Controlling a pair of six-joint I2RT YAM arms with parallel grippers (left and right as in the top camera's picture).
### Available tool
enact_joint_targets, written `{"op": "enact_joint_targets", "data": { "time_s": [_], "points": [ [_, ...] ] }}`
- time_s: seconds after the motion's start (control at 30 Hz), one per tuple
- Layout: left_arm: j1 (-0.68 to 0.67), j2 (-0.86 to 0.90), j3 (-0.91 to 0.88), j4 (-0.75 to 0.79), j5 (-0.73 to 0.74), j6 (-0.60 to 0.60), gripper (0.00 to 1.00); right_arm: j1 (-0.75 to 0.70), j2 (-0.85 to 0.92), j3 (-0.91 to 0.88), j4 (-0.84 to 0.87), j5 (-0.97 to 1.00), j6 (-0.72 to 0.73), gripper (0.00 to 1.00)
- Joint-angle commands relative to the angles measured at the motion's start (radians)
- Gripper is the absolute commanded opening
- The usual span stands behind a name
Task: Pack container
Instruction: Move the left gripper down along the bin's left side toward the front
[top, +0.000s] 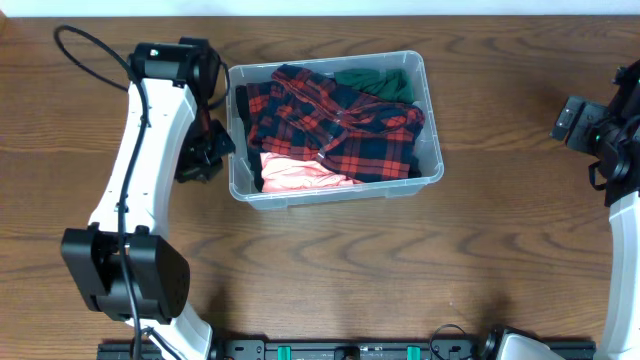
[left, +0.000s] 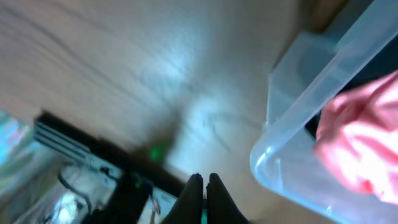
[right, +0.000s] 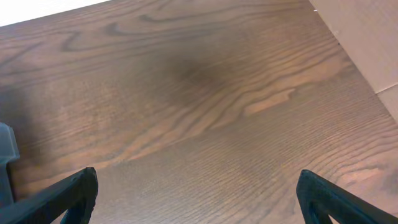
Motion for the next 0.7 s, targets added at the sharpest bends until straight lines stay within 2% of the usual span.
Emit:
{"op": "enact_joint_targets", "data": {
  "time_s": [0.0,0.13,0.3,0.47,0.67],
  "points": [
    [-0.023,0.002,-0.084,0.000,0.133,0.019,0.06,-0.003,0.002,0.001,-0.001,0.000,0.006,0.99],
    [-0.079,0.002,-0.201,0.026,0.185,0.068,0.06,-0.003,0.002,0.001,-0.001,0.000,0.006,0.99],
    [-0.140,0.002,-0.250,0.087,0.182,0.085,0.06,-0.003,0.002,0.001,-0.001,0.000,0.006,0.99],
    [-0.180,0.002,-0.250,0.183,0.119,0.084,0.06,-0.003,0.002,0.001,-0.001,0.000,0.006,0.99],
    [-0.188,0.002,-0.249,0.191,0.032,0.085,0.06,-0.003,0.002,0.001,-0.001,0.000,0.006,0.99]
  ]
}}
